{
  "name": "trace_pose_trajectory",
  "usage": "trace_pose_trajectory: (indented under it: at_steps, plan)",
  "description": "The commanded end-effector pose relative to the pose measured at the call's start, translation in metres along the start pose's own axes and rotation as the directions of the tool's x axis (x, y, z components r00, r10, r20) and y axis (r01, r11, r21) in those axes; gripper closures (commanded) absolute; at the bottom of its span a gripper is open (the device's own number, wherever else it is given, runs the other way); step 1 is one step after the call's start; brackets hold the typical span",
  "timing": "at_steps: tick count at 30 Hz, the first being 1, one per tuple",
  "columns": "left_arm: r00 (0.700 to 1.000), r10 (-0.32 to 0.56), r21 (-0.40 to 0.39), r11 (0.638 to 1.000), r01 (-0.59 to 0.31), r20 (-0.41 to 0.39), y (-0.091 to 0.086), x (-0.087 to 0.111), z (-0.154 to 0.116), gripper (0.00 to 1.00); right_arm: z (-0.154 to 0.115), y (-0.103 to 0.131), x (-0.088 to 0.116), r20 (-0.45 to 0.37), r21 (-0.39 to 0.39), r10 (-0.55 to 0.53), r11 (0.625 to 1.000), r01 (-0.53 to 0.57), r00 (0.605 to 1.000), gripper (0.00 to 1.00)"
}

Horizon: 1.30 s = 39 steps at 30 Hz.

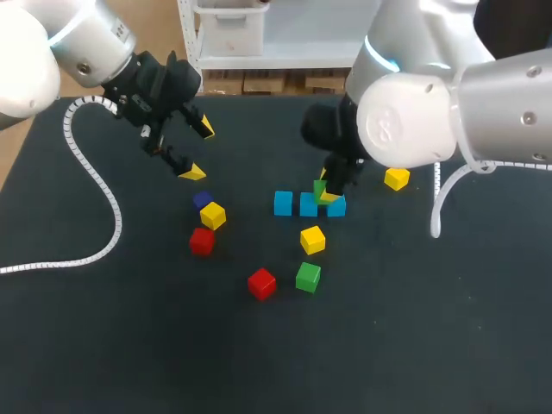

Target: Place the blue cubes, place green cubes on the blue cubes, place the yellow cubes on the green cubes, then place the red cubes on the yellow cubes, and place purple cube on the red cubes.

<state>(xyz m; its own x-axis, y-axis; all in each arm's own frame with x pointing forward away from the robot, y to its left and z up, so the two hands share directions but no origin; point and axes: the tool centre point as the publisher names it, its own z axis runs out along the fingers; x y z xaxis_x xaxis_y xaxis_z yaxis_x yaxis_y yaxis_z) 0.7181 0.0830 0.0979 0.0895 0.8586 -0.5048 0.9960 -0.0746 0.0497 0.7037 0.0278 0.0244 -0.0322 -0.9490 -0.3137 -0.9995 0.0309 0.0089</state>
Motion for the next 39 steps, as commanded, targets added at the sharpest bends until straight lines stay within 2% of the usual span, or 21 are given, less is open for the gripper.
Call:
trace_pose_trajectory:
  at_steps: [1, 16, 31, 33, 39]
  plan:
    - [1.0, 0.003, 0.0, 1.0, -0.003, 0.002, 0.0004, 0.0009, 0.0, 0.0, 0.0002, 0.0007, 0.0005, 0.0, 0.005, -0.001, 1.0, 0.001, 1.0, 1.0]
    - [1.0, 0.003, 0.0, 1.0, -0.003, 0.002, 0.0004, 0.0009, 0.0, 0.0, 0.0, -0.001, 0.0019, -0.002, 0.007, 0.001, 1.0, -0.001, 1.0, 1.0]
    - [1.0, 0.003, 0.0, 1.0, -0.003, 0.002, 0.0004, 0.0009, 0.0, 0.0, 0.0006, -0.001, 0.0025, 0.0, 0.001, -0.001, 1.0, 0.001, 1.0, 0.9]
    - [1.0, 0.003, 0.0, 1.0, -0.003, 0.002, 0.0004, 0.0009, 0.0, 0.0, 0.0007, -0.0009, 0.0024, 0.0, 0.0, -0.003, 1.0, 0.003, 1.0, 0.84]
    - [1.0, 0.003, 0.0, 1.0, -0.003, 0.002, 0.0004, 0.0009, 0.0, 0.0, 0.0011, -0.0011, 0.002, 0.001, -0.001, -0.005, 1.0, 0.005, 1.0, 0.74]
